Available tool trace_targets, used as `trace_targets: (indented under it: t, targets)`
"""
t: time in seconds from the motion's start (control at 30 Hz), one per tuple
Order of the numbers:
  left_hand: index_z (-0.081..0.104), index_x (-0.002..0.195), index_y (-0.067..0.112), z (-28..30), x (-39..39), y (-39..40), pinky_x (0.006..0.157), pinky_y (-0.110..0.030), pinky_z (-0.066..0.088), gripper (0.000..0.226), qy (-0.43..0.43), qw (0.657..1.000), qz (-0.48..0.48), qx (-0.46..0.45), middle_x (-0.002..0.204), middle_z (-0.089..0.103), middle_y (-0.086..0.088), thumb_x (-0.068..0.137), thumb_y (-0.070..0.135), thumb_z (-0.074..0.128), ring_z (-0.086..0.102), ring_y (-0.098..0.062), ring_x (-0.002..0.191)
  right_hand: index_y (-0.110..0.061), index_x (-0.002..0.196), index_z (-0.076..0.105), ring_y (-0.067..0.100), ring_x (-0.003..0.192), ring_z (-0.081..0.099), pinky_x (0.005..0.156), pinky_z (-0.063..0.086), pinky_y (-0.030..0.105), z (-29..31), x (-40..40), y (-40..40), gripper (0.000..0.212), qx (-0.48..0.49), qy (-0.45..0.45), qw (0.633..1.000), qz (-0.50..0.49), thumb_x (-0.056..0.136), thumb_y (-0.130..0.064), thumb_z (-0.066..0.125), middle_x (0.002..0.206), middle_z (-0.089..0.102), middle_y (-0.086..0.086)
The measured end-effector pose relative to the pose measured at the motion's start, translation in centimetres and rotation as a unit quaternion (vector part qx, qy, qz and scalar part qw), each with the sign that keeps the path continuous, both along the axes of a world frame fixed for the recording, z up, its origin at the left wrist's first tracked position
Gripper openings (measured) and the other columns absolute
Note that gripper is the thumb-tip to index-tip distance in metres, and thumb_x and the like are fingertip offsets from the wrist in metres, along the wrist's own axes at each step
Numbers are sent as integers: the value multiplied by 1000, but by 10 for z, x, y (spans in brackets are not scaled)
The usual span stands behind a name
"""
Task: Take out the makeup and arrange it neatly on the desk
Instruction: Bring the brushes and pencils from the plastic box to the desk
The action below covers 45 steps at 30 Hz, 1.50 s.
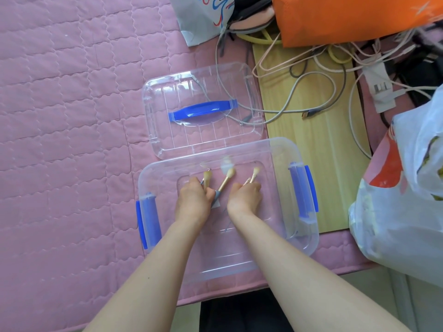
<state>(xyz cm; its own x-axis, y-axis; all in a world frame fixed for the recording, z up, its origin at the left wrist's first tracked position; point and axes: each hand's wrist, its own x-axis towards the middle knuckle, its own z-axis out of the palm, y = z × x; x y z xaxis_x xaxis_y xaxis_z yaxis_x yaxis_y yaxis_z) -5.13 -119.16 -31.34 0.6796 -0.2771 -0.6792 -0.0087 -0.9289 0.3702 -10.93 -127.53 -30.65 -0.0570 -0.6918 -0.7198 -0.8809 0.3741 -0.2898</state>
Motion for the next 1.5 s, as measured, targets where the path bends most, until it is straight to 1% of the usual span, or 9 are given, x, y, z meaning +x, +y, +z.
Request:
trace_targets:
  t: [0.2,0.27,0.33,0.4,0.6,0.87,1.17,1.33,1.5]
  targets:
    - [35,81,15,6,-2,4,51,-34,27,12,6,1000,-7,-14,65,45,-3,90,17,42,38,-19,57,-9,93,30,40,82,62,47,56,37,4,3,11,7,75,-89,990,-78,94,-12,36,87,50,11]
    - [36,86,13,8,-4,6,50,-35,24,11,-2,1000,-14,-22,67,46,-4,95,20,38,39,-22,58,-4,101,36,42,90,60,67,57,51,6,7,15,15,77,-76,993,-39,93,-16,41,98,56,17]
    - [37,90,13,10,-4,9,53,-36,28,17,-3,999,-12,-32,73,50,-8,99,26,34,43,-30,64,0,109,40,43,99,61,81,53,50,4,11,19,30,69,-53,996,10,93,-24,48,113,59,24]
    - [38,90,12,13,-5,12,57,-37,34,22,-4,999,-2,-38,79,56,-13,101,30,33,48,-34,70,1,112,41,39,102,62,79,50,37,2,12,22,38,57,-24,997,47,92,-27,56,116,60,23]
    - [42,95,11,21,-7,16,71,-41,46,29,15,999,20,-42,80,57,-11,101,38,34,53,-35,78,-3,112,42,35,101,63,67,41,34,6,8,24,27,32,37,992,116,93,-18,52,113,63,18]
    - [50,107,10,42,-17,19,74,-37,44,22,34,998,46,-32,91,62,-12,98,27,42,56,-35,90,2,111,41,42,105,56,73,40,37,31,0,17,28,58,-38,985,156,95,-21,39,118,57,25]
    - [52,105,15,125,-43,22,65,-34,36,19,-10,992,105,-63,85,58,-2,97,29,42,53,-28,85,-7,93,35,26,62,40,60,30,33,121,-22,13,17,23,-126,963,237,96,-23,34,73,45,4]
    - [54,102,15,188,-59,22,62,-34,37,20,-33,981,157,-112,73,54,-1,97,33,45,50,-21,71,-7,97,35,13,59,39,47,26,27,176,-35,6,10,57,-157,958,234,97,-17,32,75,43,3]
    - [55,92,18,251,-82,26,64,-35,41,13,-40,957,222,-182,72,58,-2,96,28,47,51,-20,68,-13,89,37,24,60,45,52,43,32,233,-54,13,7,138,-230,947,177,95,-17,34,81,44,11]
